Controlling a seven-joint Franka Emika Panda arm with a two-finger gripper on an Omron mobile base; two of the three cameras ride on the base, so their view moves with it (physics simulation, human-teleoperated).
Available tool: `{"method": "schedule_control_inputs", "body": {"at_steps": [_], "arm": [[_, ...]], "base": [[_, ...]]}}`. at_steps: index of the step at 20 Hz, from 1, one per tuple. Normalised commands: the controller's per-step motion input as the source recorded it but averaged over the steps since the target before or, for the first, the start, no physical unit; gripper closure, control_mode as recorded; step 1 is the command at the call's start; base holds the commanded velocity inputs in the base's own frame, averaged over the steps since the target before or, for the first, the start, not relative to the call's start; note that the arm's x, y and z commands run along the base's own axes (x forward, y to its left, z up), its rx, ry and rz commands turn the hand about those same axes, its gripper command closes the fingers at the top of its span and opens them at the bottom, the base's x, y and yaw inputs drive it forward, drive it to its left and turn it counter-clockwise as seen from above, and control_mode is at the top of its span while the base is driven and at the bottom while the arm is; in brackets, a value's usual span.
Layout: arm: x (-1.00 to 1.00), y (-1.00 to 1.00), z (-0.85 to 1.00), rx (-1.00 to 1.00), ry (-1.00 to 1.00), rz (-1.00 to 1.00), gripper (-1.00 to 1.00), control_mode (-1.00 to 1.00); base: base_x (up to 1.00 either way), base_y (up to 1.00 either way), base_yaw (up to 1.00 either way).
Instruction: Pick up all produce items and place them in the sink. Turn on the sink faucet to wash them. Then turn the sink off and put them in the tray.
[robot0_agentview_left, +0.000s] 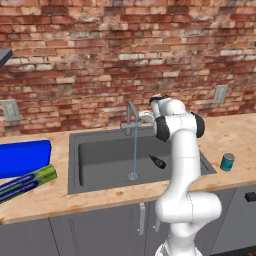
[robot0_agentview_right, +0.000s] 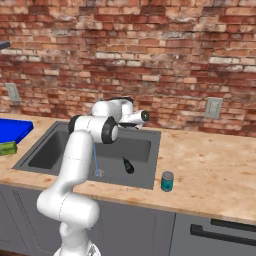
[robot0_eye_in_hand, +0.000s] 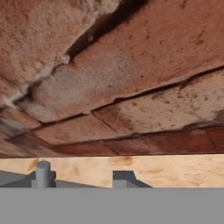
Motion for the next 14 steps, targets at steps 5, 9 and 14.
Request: {"method": "schedule_control_inputs", "body": {"at_steps": [5, 9, 14], "arm": [[-0.13, -0.34, -0.33, 0.01, -0.02, 0.0, 1.0, -1.0], [-0.01, 0.02, 0.0, 0.06, -0.22, 0.16, 1.0, -1.0], [0.0, 0.1, -0.01, 0.06, -0.18, 0.23, 1.0, -1.0]], "base": [[0.0, 0.0, 0.0], [0.0, 0.0, 0.0], [0.0, 0.0, 0.0]]}}
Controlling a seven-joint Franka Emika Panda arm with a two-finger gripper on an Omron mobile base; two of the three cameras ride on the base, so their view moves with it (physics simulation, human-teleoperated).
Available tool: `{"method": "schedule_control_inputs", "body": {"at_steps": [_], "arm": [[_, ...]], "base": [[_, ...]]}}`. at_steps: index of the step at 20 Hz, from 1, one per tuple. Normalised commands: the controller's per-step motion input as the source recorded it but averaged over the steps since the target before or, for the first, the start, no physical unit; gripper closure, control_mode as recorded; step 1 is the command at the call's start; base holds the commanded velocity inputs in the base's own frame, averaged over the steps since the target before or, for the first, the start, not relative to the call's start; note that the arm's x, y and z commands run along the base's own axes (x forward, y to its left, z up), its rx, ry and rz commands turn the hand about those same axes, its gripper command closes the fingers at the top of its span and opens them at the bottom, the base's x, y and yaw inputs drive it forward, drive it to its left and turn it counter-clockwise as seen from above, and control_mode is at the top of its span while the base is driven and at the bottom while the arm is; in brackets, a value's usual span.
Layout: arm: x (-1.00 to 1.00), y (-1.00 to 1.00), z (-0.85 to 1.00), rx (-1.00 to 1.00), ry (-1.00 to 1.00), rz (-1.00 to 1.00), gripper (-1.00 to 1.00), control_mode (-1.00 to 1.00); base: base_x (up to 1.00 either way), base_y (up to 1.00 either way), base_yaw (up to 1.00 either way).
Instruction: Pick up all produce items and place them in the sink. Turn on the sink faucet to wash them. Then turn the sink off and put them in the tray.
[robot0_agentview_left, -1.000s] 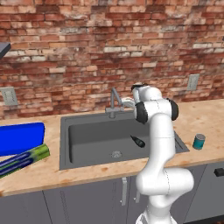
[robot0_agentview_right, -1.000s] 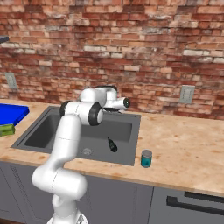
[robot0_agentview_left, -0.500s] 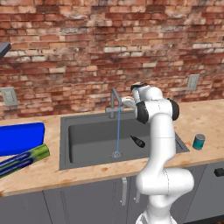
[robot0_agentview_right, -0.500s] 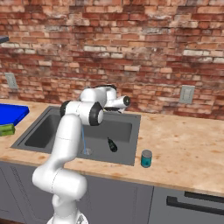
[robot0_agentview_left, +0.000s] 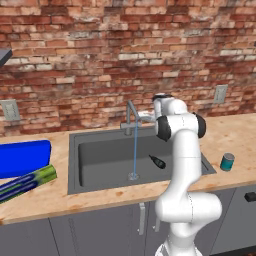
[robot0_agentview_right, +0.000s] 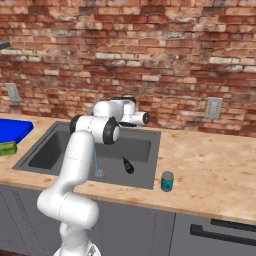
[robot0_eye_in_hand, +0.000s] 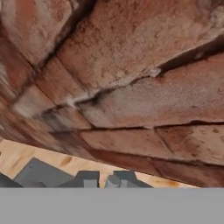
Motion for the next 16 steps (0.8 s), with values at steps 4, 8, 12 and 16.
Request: {"method": "schedule_control_inputs", "body": {"at_steps": [4, 8, 12, 16], "arm": [[0.01, 0.39, -0.01, 0.04, -0.08, 0.25, 1.0, -1.0], [0.17, 0.76, 0.0, 0.01, -0.02, 0.25, 1.0, -1.0], [0.17, 0.9, 0.0, 0.0, -0.02, 0.23, 1.0, -1.0], [0.07, 0.94, 0.03, 0.0, -0.08, 0.17, 1.0, -1.0]], "base": [[0.0, 0.0, 0.0], [0.0, 0.0, 0.0], [0.0, 0.0, 0.0], [0.0, 0.0, 0.0]]}}
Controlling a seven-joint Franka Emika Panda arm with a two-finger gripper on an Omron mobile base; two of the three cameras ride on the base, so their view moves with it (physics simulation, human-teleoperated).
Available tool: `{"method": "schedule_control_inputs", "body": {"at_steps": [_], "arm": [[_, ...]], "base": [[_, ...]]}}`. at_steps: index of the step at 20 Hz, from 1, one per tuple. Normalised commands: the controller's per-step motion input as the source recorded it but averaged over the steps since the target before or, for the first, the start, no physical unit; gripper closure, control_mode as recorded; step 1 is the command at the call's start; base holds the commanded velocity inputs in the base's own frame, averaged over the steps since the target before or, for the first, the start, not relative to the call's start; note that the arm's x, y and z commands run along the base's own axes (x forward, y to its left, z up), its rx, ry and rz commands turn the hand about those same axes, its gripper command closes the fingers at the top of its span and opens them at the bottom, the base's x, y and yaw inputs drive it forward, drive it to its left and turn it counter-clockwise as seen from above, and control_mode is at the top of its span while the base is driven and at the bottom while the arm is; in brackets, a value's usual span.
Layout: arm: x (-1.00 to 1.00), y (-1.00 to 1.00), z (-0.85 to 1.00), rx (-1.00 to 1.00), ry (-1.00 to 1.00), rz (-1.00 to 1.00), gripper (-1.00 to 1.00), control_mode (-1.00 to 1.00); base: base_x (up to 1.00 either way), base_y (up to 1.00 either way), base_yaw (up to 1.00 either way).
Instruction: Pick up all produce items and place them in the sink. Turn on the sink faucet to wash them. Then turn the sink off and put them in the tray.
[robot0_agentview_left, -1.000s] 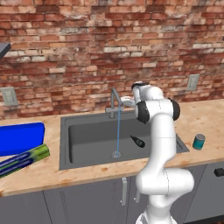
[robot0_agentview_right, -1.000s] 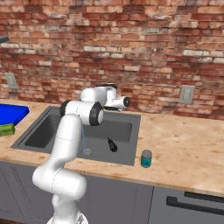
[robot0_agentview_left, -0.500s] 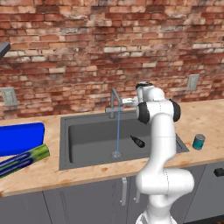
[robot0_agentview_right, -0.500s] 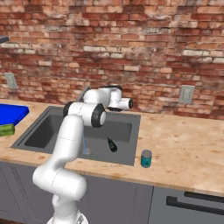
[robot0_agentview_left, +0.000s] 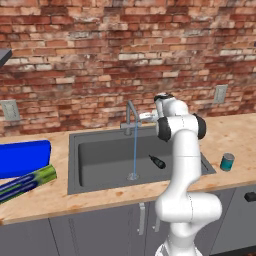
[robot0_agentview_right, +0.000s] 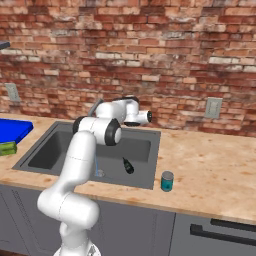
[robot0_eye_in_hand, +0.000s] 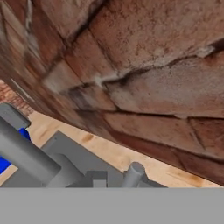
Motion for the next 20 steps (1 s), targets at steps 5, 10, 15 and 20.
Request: {"method": "schedule_control_inputs", "body": {"at_steps": [5, 10, 15, 20], "arm": [[0.02, 0.96, 0.14, 0.0, -0.14, 0.14, 1.0, -1.0], [0.04, 0.99, 0.25, 0.0, -0.17, 0.13, 1.0, -1.0], [0.11, 0.86, 0.53, 0.0, -0.18, 0.13, 1.0, -1.0], [0.14, 0.74, 0.62, -0.05, -0.2, 0.16, 1.0, -1.0]], "base": [[0.0, 0.0, 0.0], [0.0, 0.0, 0.0], [0.0, 0.0, 0.0], [0.0, 0.0, 0.0]]}}
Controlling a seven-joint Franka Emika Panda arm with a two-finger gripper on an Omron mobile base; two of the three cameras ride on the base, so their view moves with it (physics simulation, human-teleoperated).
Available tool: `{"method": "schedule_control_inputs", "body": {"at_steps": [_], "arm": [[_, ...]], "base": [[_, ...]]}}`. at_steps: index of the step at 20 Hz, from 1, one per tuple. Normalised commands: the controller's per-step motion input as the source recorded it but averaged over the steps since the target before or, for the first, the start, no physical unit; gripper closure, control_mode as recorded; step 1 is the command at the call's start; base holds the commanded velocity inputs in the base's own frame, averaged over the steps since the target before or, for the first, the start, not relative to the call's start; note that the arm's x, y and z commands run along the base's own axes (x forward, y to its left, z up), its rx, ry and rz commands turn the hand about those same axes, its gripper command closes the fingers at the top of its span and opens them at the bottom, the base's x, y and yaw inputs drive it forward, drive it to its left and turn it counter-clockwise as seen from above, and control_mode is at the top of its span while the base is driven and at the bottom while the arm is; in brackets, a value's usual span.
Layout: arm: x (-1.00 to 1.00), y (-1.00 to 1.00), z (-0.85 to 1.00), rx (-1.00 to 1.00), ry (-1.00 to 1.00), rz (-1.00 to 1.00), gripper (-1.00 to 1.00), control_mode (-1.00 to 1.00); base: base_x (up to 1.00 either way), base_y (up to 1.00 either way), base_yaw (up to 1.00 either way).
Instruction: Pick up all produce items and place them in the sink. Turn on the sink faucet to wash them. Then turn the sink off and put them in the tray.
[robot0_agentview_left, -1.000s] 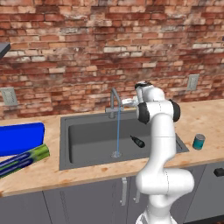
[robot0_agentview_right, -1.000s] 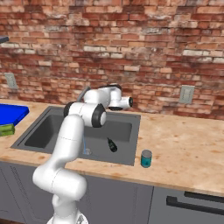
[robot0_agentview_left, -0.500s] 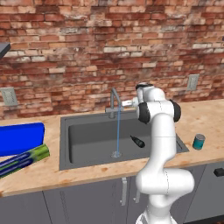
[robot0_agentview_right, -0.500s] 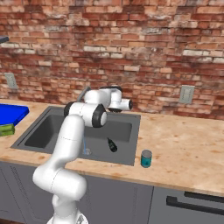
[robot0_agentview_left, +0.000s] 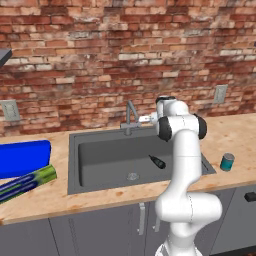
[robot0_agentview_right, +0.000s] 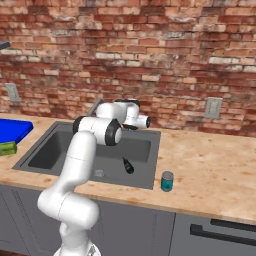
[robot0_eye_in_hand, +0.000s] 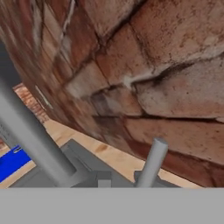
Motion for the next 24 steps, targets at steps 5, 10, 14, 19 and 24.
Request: {"method": "schedule_control_inputs", "body": {"at_steps": [5, 10, 14, 19, 24], "arm": [[0.03, 0.48, 0.23, -0.07, -0.15, 0.14, 1.0, -1.0], [0.0, 0.04, 0.16, -0.02, -0.07, 0.08, -1.0, -1.0], [0.0, 0.0, 0.46, -0.02, -0.12, 0.09, -1.0, -1.0], [-0.05, 0.0, 0.56, -0.05, -0.14, 0.08, -1.0, -1.0], [-0.29, -0.04, 0.49, -0.06, -0.13, 0.02, -1.0, -1.0]], "base": [[0.0, 0.0, 0.0], [0.0, 0.0, 0.0], [0.0, 0.0, 0.0], [0.0, 0.0, 0.0], [0.0, 0.0, 0.0]]}}
